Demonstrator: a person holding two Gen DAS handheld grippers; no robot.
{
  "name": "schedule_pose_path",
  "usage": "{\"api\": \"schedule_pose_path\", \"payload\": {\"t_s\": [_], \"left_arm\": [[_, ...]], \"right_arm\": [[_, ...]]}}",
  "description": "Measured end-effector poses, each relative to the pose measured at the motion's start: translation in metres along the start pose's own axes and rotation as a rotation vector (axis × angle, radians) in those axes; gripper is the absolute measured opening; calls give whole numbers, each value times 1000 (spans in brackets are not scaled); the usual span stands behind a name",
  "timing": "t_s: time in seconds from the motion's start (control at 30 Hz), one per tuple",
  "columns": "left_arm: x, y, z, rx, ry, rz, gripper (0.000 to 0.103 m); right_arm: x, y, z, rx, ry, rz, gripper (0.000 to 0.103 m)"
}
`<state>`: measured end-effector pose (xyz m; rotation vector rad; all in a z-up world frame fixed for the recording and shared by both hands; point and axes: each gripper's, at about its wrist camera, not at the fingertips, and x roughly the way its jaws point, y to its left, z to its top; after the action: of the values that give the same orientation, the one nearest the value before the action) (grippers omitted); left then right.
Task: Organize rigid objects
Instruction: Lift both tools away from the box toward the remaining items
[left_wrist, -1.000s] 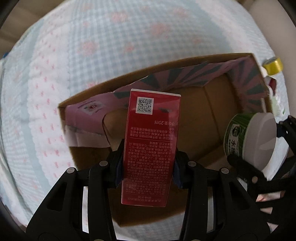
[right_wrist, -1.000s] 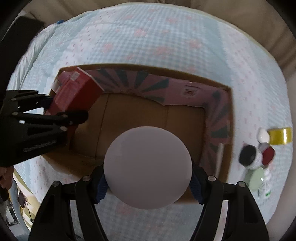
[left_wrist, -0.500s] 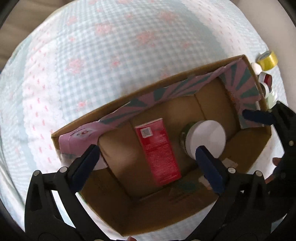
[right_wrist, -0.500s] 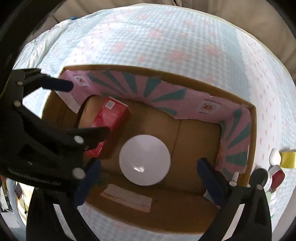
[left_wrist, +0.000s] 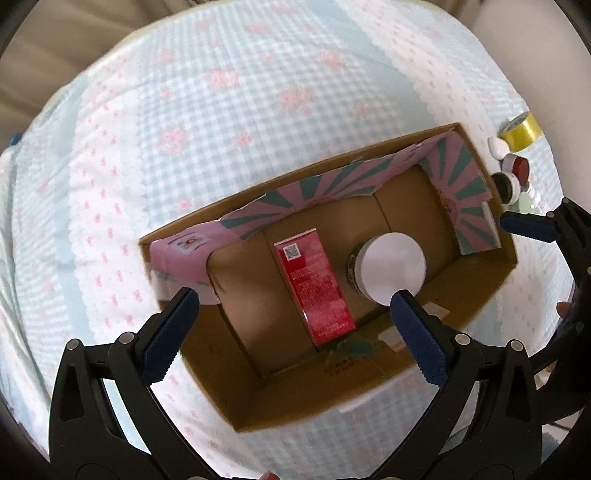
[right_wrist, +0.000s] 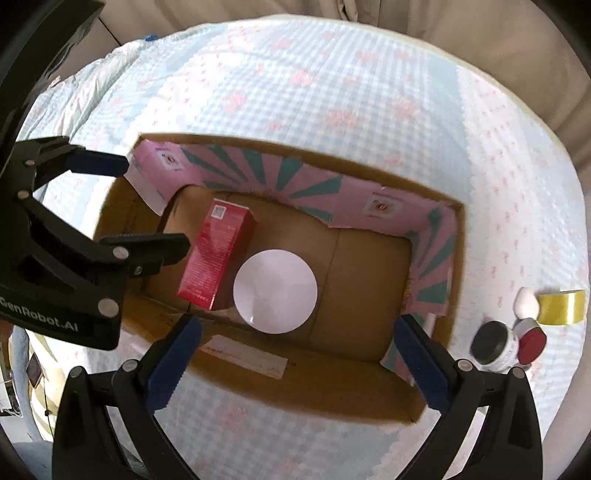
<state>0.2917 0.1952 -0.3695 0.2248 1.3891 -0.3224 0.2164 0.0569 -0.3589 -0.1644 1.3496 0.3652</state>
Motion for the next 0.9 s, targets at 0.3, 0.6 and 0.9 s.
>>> {"api": "schedule_pose_path", "payload": {"t_s": [0.3,0.6,0.9], "left_arm": [[-87,-19,-33,-71,-127,38,103],[-182,-50,-91,-217,-279,105,103],[-234,-99,-138,-331,-381,62,103]], "right_arm": [[-72,4,-12,12,-101,-12,103],[-155,-4,-45,43,-153,-24,103],[-215,-37,-98,118,-245,-57,103]]}}
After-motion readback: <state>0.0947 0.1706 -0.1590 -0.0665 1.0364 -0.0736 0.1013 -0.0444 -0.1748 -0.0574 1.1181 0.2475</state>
